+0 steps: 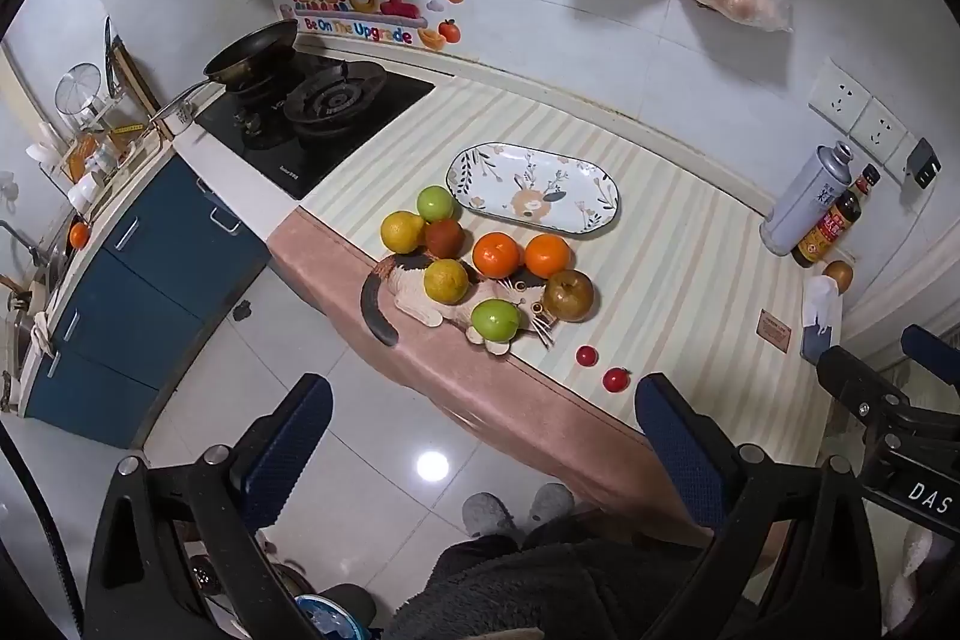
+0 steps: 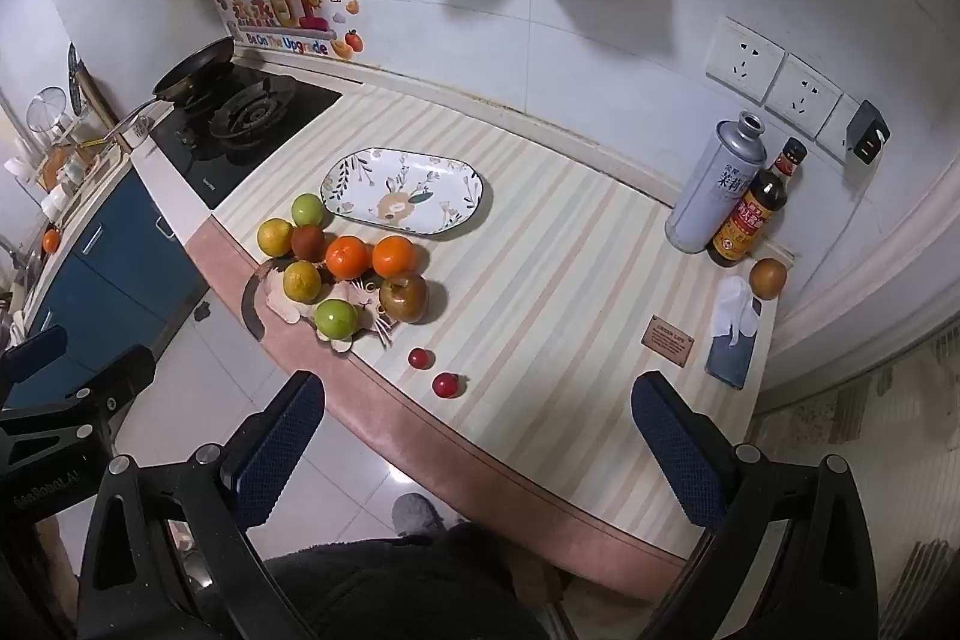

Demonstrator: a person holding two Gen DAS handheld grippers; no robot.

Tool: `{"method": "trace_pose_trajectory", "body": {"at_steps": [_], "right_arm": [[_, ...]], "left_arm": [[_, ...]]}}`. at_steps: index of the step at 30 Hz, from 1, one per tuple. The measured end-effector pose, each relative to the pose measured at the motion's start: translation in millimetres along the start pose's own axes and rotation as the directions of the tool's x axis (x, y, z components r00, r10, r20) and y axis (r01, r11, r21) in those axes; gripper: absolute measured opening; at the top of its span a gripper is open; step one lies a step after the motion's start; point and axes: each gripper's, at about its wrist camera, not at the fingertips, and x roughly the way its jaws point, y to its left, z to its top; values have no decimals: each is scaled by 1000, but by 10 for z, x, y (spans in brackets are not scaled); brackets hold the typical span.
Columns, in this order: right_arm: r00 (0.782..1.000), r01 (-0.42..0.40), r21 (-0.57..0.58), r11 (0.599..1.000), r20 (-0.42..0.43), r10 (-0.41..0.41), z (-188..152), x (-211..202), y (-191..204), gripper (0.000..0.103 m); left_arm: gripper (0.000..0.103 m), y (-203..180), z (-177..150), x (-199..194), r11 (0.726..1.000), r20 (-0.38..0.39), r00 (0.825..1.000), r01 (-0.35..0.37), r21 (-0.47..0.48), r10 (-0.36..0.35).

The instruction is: Organize fruits

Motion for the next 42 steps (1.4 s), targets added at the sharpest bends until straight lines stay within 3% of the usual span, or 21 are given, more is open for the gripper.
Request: {"method": "trace_pose_trajectory", "body": {"at_steps": [2,42], "right_arm": [[1000,-16,8,1000,6,16,-4,-2,-3,103],[1000,-12,0,1000,13,12,-14,-52,4,103]], "left_arm": [[103,7,1,5,1000,-14,1000,25,-11,-25],[103,-53,4,-81,1000,5,1000,21,-16,-21]]}}
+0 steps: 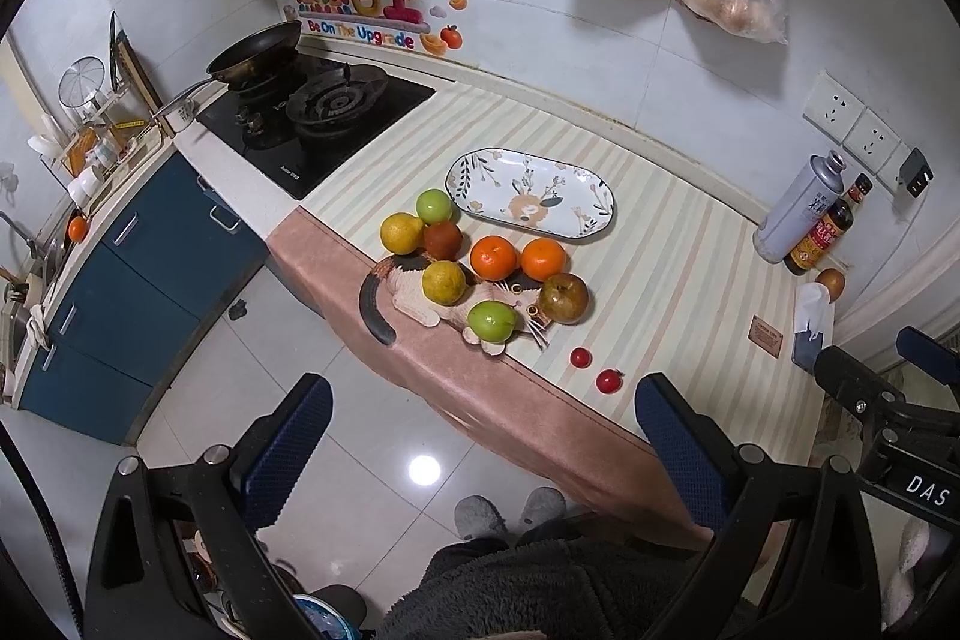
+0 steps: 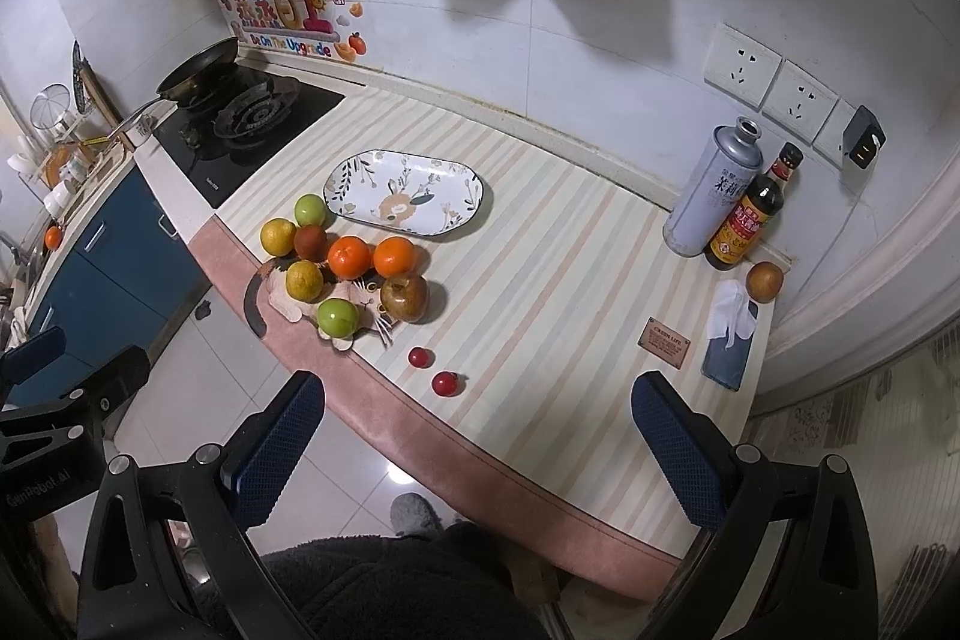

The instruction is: Organize fruits

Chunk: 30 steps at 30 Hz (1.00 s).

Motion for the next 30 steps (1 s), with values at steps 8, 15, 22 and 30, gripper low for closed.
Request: {"method": "trace_pose_trajectory", "body": {"at_steps": [8,15,22,30], "right_arm": [[1000,-6,-6,1000,4,6,3,-100,0,103],[1000,-13,-13,1000,1,13,46,-100,76,103],[1000,-13,-16,1000,2,13,26,-65,95,103],[1000,-12,-15,1000,5,12,28,-65,108,103]], "left_arm": [[103,33,-9,-20,1000,6,1000,8,-3,-8],[103,42,-14,-38,1000,12,1000,6,-5,-6],[103,43,-13,-43,1000,14,1000,6,-5,-6],[103,54,-12,-46,1000,16,1000,8,-5,-7]]}}
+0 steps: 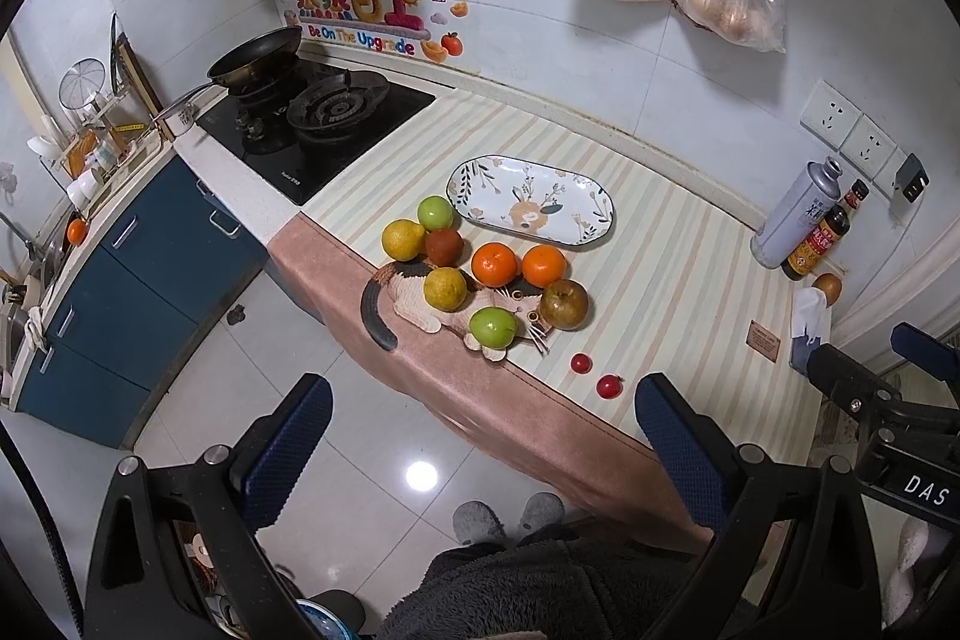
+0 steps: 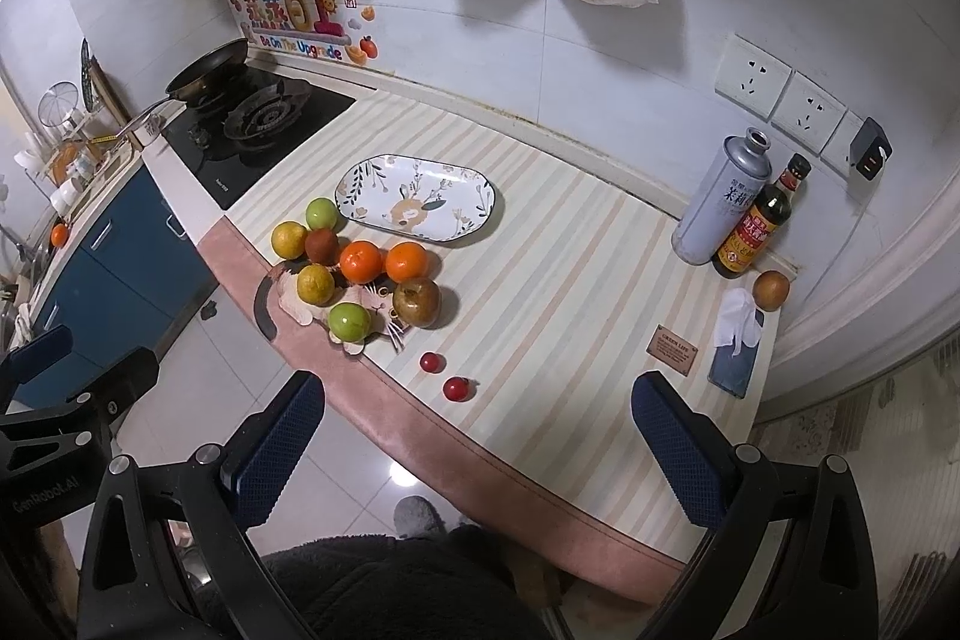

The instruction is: Organize fruits

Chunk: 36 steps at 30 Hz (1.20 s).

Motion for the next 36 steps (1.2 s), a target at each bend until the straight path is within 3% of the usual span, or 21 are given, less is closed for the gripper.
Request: {"method": "trace_pose_trajectory", "body": {"at_steps": [27,32,36], "right_arm": [[1000,-25,21,999,9,25,76,37,-53,103],[994,-111,88,990,6,111,172,331,-200,103],[978,-204,122,971,-22,208,271,776,-213,103]], "left_arm": [[103,-45,122,29,1000,18,1000,-2,-3,3],[103,27,257,185,996,86,993,-84,-39,87],[103,148,385,546,965,117,958,-255,-59,260]]}}
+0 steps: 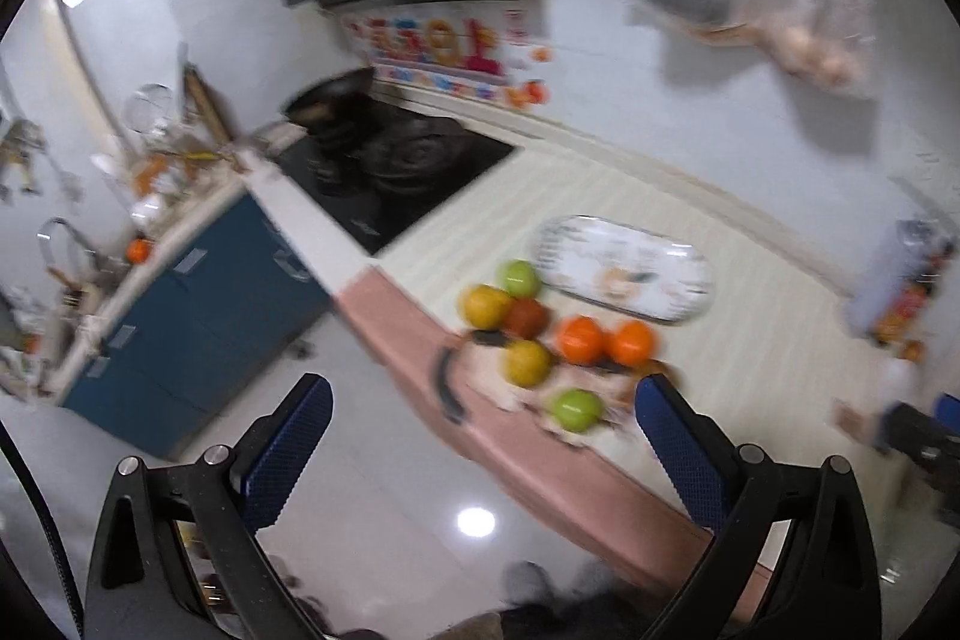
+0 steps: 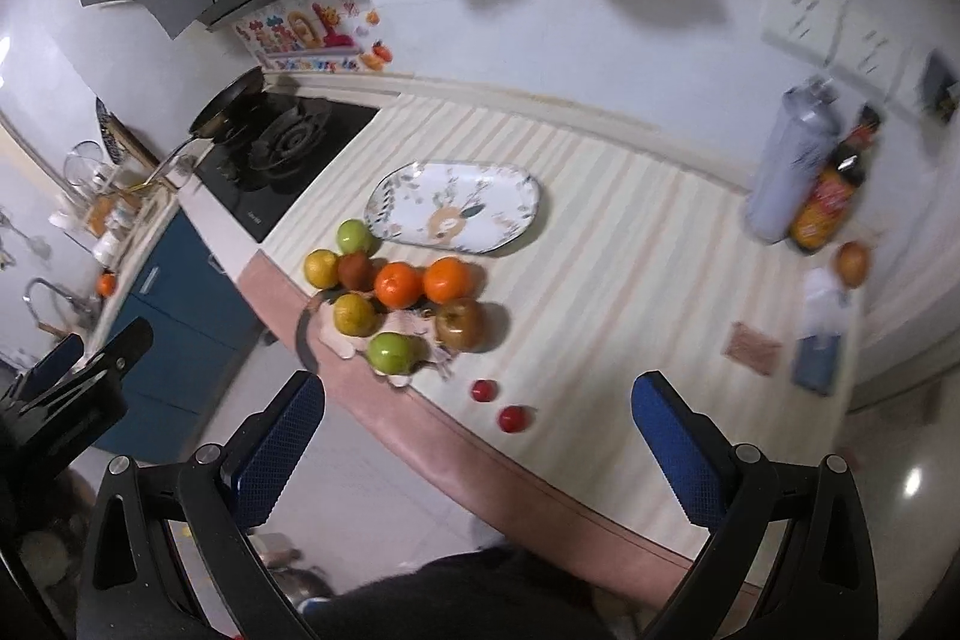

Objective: Organize fruits
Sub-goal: 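Grasp the brown apple with the right tool while the left tool grasps a yellow citrus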

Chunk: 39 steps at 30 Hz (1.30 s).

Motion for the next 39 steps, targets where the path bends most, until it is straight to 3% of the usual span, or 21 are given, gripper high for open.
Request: {"method": "trace_pose_trajectory", "body": {"at_steps": [3,6,10,13,19,24,27,31,33,34,39], "right_arm": [[998,-41,1,999,-47,41,93,481,-30,103],[992,-59,-5,998,-116,58,190,1054,-36,103],[972,-62,7,998,-227,62,285,1853,-25,102],[960,-31,23,999,-279,36,311,2359,1,100],[930,24,101,995,-367,15,317,3043,-46,94],[904,55,131,990,-428,6,293,3376,-27,93],[889,67,145,987,-458,7,263,3547,-4,90],[881,78,154,985,-473,4,234,3672,33,88],[877,80,166,983,-480,9,215,3724,41,85],[877,79,174,982,-480,14,212,3751,44,81],[877,90,173,981,-481,4,182,3872,93,71]], "left_arm": [[103,10,16,405,996,-39,995,-89,31,90],[103,60,17,937,993,-142,984,-107,41,112],[102,110,-6,1579,999,-304,952,-43,11,44],[100,98,23,2060,998,-418,907,37,-44,-52],[87,-52,-15,2926,977,-580,786,167,-131,-212],[87,-282,-92,3370,965,-651,717,238,-108,-249],[87,-372,-146,3528,960,-677,688,259,-105,-260],[87,-478,-171,3601,954,-685,678,286,-86,-265],[74,-534,-195,3609,950,-693,671,305,-65,-263],[59,-551,-214,3618,948,-698,667,312,-55,-260],[57,-632,-241,3558,949,-670,703,317,-5,-239]]}}
